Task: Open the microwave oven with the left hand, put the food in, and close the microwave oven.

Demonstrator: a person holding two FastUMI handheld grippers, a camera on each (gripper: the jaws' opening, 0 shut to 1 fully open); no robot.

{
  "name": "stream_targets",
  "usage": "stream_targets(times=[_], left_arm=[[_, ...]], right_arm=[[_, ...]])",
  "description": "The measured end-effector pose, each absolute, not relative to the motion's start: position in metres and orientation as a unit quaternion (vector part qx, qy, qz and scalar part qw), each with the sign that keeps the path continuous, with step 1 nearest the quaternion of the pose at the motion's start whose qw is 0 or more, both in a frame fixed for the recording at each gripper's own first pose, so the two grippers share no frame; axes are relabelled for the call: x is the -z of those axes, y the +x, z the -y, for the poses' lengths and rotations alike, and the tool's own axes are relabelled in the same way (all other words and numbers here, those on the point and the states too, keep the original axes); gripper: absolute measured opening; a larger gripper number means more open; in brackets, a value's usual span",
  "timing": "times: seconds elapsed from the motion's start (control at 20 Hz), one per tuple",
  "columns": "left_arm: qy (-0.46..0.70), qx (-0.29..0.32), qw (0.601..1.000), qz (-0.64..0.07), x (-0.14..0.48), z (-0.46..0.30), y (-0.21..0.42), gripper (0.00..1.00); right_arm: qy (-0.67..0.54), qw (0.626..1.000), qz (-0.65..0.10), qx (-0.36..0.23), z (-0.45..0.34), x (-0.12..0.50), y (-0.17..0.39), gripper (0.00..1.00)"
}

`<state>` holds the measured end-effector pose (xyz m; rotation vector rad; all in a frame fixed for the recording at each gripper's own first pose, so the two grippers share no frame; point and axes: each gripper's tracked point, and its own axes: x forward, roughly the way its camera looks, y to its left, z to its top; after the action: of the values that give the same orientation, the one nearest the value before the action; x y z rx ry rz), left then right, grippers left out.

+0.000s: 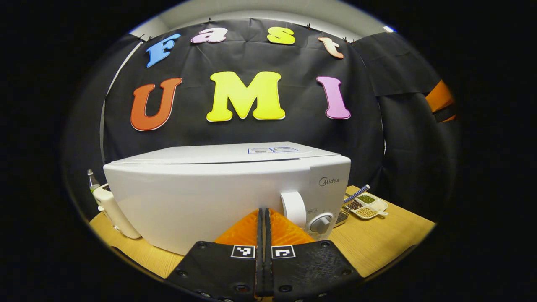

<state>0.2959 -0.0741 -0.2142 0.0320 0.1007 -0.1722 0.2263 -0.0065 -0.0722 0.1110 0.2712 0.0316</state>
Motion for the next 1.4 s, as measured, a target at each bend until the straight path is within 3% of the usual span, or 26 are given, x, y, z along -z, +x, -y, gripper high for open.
stream_targets(times=[0.15,0.2,0.25,0.45,0.5,0.55,0.6,0.9,0.95,1.0,1.05,1.1,1.2,1.25,1.4], left_arm=[[0.016,0.084,0.995,-0.050,0.214,0.074,0.296,0.00],[0.016,0.085,0.995,-0.048,0.213,0.074,0.297,0.00],[0.018,0.085,0.995,-0.047,0.212,0.075,0.298,0.00],[0.032,0.088,0.994,-0.049,0.215,0.077,0.305,0.00],[0.036,0.089,0.994,-0.055,0.216,0.076,0.304,0.00],[0.035,0.086,0.994,-0.055,0.216,0.076,0.303,0.00],[0.038,0.084,0.994,-0.058,0.217,0.076,0.301,0.00],[0.034,0.080,0.994,-0.070,0.211,0.063,0.277,0.00],[0.031,0.084,0.993,-0.081,0.216,0.061,0.271,0.10],[0.035,0.081,0.992,-0.090,0.219,0.056,0.265,0.39],[0.042,0.069,0.993,-0.090,0.216,0.046,0.257,0.68],[0.043,0.066,0.993,-0.088,0.215,0.040,0.252,0.98],[0.029,0.070,0.993,-0.090,0.213,0.037,0.237,0.96],[0.025,0.071,0.993,-0.094,0.210,0.034,0.228,0.96],[0.019,0.060,0.994,-0.088,0.183,0.019,0.199,0.96]], right_arm=[[0.055,0.989,-0.136,-0.018,0.006,0.072,0.225,0.92],[0.056,0.989,-0.136,-0.020,0.005,0.072,0.224,1.00],[0.057,0.989,-0.136,-0.020,0.005,0.072,0.224,0.92],[0.059,0.989,-0.137,-0.024,0.002,0.071,0.219,0.92],[0.060,0.989,-0.135,-0.025,0.001,0.070,0.217,1.00],[0.060,0.988,-0.137,-0.028,-0.002,0.071,0.216,0.92],[0.059,0.988,-0.137,-0.029,-0.004,0.070,0.214,1.00],[0.053,0.990,-0.124,-0.027,-0.013,0.062,0.201,1.00],[0.052,0.991,-0.122,-0.026,-0.015,0.060,0.197,1.00],[0.053,0.991,-0.120,-0.026,-0.019,0.058,0.193,1.00],[0.052,0.991,-0.118,-0.026,-0.022,0.058,0.190,0.92],[0.050,0.992,-0.115,-0.025,-0.026,0.056,0.185,1.00],[0.043,0.992,-0.113,-0.026,-0.035,0.059,0.174,1.00],[0.041,0.992,-0.113,-0.027,-0.040,0.061,0.169,0.92],[0.039,0.993,-0.110,-0.031,-0.055,0.060,0.151,0.92]])
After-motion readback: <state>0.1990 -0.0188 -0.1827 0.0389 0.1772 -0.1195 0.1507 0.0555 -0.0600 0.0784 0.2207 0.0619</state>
